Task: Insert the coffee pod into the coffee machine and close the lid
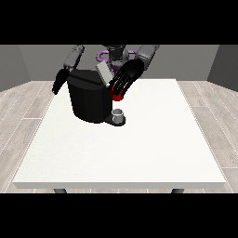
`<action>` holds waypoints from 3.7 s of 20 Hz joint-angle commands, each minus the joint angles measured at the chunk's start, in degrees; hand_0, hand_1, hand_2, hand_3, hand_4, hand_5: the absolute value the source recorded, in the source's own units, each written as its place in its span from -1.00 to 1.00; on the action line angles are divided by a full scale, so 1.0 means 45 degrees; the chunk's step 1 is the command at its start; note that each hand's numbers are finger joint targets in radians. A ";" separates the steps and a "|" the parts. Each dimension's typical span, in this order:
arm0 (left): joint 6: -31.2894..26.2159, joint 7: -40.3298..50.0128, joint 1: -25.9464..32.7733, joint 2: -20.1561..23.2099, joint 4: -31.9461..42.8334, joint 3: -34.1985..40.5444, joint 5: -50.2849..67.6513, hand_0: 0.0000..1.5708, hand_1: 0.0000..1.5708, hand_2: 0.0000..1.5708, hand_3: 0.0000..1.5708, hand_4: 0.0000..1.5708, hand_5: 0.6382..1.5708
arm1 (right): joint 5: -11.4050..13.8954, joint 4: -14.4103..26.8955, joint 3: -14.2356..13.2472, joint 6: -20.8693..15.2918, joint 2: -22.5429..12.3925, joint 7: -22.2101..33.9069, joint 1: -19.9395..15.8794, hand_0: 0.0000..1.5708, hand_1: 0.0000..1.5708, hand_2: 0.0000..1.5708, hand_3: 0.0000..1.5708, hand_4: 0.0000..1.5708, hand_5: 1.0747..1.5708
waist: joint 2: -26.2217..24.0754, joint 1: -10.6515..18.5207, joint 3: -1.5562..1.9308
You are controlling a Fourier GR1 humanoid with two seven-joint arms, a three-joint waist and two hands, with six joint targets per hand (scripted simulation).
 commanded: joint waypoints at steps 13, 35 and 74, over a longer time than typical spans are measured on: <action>-0.0406 -0.0193 0.4218 -0.4345 -0.0458 0.2410 0.3978 -1.00 -1.00 -1.00 -1.00 -0.53 1.00 | -0.0416 0.1573 -0.0529 0.0119 0.0118 -0.1242 0.3830 -1.00 -1.00 -1.00 -1.00 -1.00 1.00 | -0.5005 0.3003 -0.0051; -0.1740 0.0063 1.0420 -0.6282 -0.2341 0.3357 0.7707 -1.00 -1.00 -1.00 -1.00 -0.45 1.00 | -0.1413 -0.0792 -0.0326 0.2582 -0.1121 0.0180 0.2700 -1.00 -1.00 -1.00 -1.00 -1.00 1.00 | -0.7898 0.5652 -0.0033; -0.0450 0.1994 1.3541 -0.5361 -1.0242 0.0988 1.0332 -1.00 -1.00 -1.00 -1.00 -0.55 1.00 | -0.2541 0.3541 -0.0973 0.2890 -0.1183 0.0152 -0.3180 -1.00 -1.00 -1.00 -1.00 -0.79 1.00 | -0.3517 0.5851 -0.0036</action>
